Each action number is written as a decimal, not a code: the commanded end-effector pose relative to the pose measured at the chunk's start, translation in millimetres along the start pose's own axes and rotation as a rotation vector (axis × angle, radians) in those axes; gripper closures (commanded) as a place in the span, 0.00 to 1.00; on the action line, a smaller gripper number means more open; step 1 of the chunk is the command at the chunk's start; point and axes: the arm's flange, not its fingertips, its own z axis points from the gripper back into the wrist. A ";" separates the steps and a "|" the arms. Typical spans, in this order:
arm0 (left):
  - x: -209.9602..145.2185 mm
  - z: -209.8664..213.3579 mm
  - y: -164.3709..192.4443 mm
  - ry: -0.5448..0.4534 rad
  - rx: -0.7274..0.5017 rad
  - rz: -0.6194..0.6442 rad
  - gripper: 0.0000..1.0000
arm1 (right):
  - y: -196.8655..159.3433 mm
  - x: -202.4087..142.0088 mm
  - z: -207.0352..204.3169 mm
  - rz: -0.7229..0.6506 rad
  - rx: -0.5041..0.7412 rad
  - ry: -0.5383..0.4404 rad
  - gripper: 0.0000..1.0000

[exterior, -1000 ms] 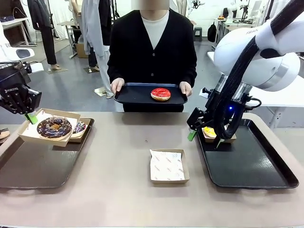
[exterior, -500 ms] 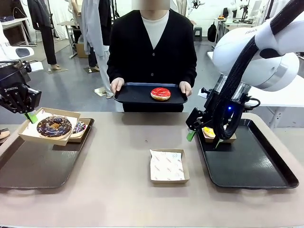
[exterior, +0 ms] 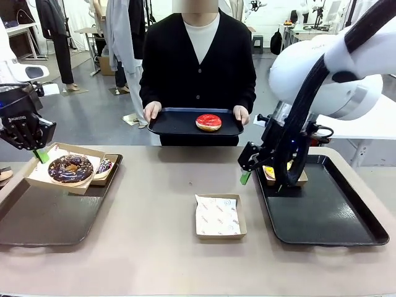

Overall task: Individually package the donuts and arrange them on the tray.
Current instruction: Place the picked Paper togo box on the Handle tray while simultaneously picking up another Paper togo box from the table with the other hand.

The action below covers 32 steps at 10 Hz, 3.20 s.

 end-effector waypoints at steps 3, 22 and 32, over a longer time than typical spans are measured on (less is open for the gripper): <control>5.1 -34.4 15.6 -0.039 0.061 0.053 0.99 | 30.1 24.9 -33.0 -0.052 -0.155 -0.055 0.00; 9.2 -97.2 93.9 -0.013 0.102 0.041 0.99 | 34.1 10.5 -107.2 -0.138 -0.236 -0.157 0.00; 10.8 -101.5 95.8 0.000 0.090 0.056 0.99 | 32.8 16.1 -117.7 -0.133 -0.203 -0.104 0.00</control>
